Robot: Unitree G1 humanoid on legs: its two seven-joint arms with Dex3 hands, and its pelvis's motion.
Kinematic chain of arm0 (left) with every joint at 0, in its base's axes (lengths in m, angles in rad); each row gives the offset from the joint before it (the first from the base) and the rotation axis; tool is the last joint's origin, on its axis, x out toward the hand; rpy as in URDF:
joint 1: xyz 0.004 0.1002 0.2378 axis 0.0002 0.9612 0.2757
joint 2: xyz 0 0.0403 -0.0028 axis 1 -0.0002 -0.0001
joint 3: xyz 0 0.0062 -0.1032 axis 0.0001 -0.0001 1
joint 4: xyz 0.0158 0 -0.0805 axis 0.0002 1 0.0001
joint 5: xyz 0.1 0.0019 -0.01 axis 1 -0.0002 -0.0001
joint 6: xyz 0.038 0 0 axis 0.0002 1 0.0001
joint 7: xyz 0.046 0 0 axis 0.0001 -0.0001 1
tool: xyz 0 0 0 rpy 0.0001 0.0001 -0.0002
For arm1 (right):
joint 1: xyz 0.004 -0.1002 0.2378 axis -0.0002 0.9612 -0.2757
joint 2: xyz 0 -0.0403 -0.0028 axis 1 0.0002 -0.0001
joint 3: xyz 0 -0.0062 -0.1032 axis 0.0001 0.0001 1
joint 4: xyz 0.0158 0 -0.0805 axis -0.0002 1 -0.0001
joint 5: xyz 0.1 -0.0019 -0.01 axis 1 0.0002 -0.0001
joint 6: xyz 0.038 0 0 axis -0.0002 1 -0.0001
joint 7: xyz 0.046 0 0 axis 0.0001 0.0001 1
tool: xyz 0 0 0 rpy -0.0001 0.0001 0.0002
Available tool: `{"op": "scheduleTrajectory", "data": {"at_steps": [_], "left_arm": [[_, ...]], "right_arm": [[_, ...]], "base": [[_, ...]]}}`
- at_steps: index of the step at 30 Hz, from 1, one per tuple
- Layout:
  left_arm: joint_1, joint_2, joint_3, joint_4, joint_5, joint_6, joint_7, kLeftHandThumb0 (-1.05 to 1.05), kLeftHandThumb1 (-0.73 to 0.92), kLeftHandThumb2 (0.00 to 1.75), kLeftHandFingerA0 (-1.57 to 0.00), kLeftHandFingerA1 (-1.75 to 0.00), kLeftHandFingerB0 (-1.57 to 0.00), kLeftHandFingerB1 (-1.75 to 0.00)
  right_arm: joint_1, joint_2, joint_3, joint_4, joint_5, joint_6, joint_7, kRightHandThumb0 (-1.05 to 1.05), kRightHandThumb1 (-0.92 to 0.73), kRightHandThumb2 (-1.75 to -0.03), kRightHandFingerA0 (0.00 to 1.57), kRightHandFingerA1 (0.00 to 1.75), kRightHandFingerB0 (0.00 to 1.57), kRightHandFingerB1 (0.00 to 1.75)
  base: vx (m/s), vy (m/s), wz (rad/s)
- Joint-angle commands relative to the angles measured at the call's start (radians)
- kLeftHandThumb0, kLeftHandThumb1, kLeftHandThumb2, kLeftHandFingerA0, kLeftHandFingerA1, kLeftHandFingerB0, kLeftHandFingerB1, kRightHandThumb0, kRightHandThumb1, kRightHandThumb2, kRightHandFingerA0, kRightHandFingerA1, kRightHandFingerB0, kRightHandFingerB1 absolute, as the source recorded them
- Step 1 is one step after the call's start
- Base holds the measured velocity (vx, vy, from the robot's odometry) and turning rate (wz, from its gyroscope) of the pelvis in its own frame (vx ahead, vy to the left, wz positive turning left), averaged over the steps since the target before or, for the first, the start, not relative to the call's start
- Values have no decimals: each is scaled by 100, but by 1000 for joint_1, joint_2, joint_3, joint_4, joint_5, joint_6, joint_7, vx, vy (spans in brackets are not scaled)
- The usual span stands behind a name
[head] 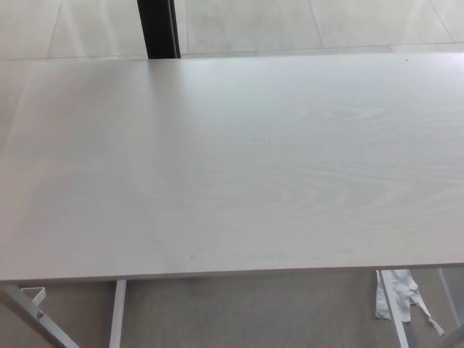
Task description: The robot uses its right hand to pick up a cube kept in the middle of the desk infront of it and hands it to a person
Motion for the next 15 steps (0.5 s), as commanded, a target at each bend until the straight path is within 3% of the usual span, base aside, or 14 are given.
{"op": "scheduleTrajectory", "data": {"at_steps": [1, 2, 3, 5, 6, 10, 11, 15], "left_arm": [[6, 20, -2, -1, 19, 15, 13, -71, 78, 63, -44, -59, -45, -44], [9, 22, -1, -2, 18, 14, 10, -71, 78, 63, -44, -59, -45, -44], [4, 20, -3, -3, 21, 8, 20, -73, 77, 63, -47, -59, -47, -44], [-9, 22, -5, -1, 25, 19, 30, -75, 76, 63, -49, -61, -49, -45], [-11, 21, -3, -1, 23, 19, 29, -71, 76, 63, -48, -62, -50, -47], [5, 21, -3, -8, 24, 4, 10, -74, 77, 63, -42, -59, -46, -45], [5, 17, 2, -5, 20, 13, 16, -73, 77, 63, -47, -62, -46, -44], [-1, 14, -3, 1, 31, 7, 24, -73, 77, 63, -50, -57, -49, -44]], "right_arm": [[16, -35, 15, 16, 39, -29, -9, -59, -47, -86, 54, 63, 39, 51], [17, -35, 19, 17, 42, -30, -9, -59, -47, -86, 54, 63, 39, 51], [15, -27, 8, 8, 60, -52, -8, -58, -56, -58, 62, 51, 43, 37], [7, -25, 12, 9, 63, -50, -10, -58, -56, -58, 62, 51, 43, 37], [2, -26, 22, 12, 56, -45, -20, -61, -45, -84, 54, 61, 37, 49], [2, -33, 44, 19, 53, -38, -35, -61, -45, -84, 54, 61, 37, 49], [94, -32, 47, -113, 72, -106, -5, -54, -47, -83, 53, 64, 31, 50], [94, -26, 69, -117, 60, -104, -42, -53, -48, -84, 56, 64, 33, 50]], "base": [[0, 0, 0], [0, 0, 0], [0, 0, 0], [0, 0, 0], [0, 0, 0], [0, 0, 0], [0, 0, 0], [0, 0, 0]]}}
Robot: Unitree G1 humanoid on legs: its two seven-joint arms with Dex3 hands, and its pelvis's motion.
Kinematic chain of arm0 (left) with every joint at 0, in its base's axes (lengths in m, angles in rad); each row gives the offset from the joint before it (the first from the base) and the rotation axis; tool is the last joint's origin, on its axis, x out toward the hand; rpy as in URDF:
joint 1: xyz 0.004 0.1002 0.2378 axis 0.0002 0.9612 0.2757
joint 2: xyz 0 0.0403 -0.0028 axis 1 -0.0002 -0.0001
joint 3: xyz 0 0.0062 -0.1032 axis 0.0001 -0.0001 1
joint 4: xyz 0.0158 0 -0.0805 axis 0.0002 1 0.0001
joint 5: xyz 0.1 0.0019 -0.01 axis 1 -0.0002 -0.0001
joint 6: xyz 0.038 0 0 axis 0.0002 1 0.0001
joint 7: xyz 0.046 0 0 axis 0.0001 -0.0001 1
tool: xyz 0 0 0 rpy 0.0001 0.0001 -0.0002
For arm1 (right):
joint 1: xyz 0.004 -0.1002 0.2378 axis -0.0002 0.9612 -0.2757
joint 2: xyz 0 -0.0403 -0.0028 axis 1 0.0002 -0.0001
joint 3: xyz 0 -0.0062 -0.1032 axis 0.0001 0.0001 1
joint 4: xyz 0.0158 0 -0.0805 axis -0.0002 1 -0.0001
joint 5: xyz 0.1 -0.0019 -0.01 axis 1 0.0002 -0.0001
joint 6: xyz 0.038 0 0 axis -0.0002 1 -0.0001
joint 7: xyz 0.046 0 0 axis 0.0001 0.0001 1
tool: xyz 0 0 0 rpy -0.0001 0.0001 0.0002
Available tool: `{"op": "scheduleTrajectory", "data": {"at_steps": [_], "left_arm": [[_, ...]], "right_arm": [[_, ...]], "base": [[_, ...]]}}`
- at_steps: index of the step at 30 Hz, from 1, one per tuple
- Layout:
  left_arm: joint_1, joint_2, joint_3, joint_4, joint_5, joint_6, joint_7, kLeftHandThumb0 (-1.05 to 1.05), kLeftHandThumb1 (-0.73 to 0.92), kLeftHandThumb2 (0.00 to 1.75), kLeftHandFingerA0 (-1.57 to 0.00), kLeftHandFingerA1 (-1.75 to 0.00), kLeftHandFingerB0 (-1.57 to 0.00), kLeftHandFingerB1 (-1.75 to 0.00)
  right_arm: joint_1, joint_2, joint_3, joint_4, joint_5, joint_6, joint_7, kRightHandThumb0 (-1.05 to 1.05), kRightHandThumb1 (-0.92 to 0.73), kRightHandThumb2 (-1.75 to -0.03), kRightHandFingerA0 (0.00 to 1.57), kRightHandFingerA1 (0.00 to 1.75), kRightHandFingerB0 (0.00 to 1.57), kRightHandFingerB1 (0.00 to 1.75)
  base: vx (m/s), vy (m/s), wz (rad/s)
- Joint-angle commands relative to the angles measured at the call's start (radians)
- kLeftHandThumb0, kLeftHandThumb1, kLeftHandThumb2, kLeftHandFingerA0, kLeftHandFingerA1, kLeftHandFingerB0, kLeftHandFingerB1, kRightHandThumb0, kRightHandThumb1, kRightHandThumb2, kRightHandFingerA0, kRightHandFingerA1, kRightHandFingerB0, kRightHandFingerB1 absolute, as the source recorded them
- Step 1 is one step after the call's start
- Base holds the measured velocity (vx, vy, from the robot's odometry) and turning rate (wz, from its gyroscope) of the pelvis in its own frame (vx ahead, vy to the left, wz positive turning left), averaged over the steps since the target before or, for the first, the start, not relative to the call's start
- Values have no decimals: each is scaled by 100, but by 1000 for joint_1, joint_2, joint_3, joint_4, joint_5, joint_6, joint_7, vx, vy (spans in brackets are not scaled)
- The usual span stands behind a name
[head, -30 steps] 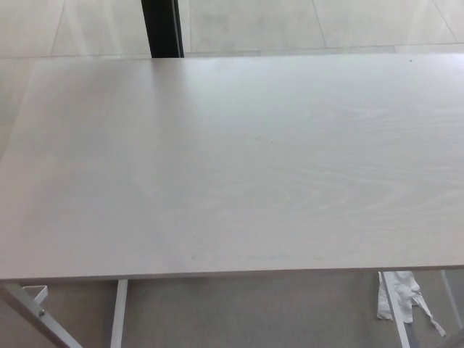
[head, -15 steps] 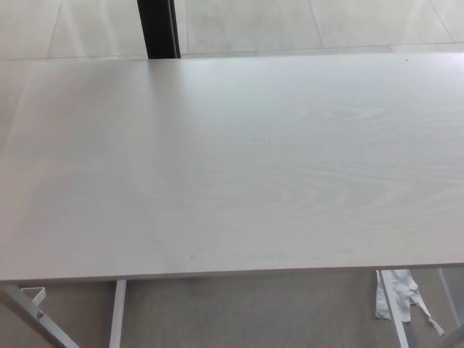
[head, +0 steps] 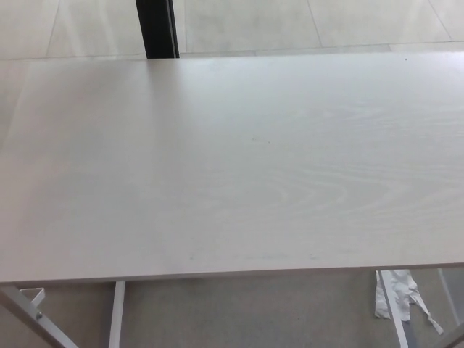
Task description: The robot uses its right hand to pick up a cube kept in the middle of the desk infront of it and hands it to a person
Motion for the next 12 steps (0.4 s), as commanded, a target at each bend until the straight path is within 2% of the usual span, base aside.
{"op": "scheduleTrajectory", "data": {"at_steps": [1, 4, 8, 9, 10, 12], "left_arm": [[0, 16, 1, -2, 15, 5, 10, -73, 77, 63, -48, -57, -48, -45], [7, 16, 6, -6, 10, 6, 6, -73, 77, 64, -41, -57, -42, -45], [10, 15, 4, -7, 16, 6, 8, -72, 77, 63, -44, -54, -43, -43], [5, 17, 2, -5, 18, 13, 11, -72, 77, 63, -44, -55, -44, -43], [6, 17, 3, -4, 17, 10, 10, -72, 77, 63, -44, -55, -44, -44], [7, 17, 0, -3, 21, 10, 11, -72, 78, 64, -43, -55, -44, -43]], "right_arm": [[9, -15, 31, -21, 12, -45, -36, -55, -47, -84, 58, 65, 33, 50], [4, -20, 40, -5, 19, -40, -35, -56, -48, -85, 55, 63, 31, 49], [24, -20, 38, -31, 38, -44, -26, -54, -46, -84, 55, 64, 30, 49], [15, -13, 35, -26, 46, -44, -30, -50, -58, -58, 59, 53, 39, 36], [13, -14, 37, -21, 46, -43, -24, -56, -48, -84, 53, 61, 29, 48], [8, -18, 48, -10, 41, -41, -19, -57, -48, -84, 53, 61, 30, 47]], "base": [[0, 0, 0], [0, 0, 0], [0, 0, 0], [0, 0, 0], [0, 0, 0], [0, 0, 0]]}}
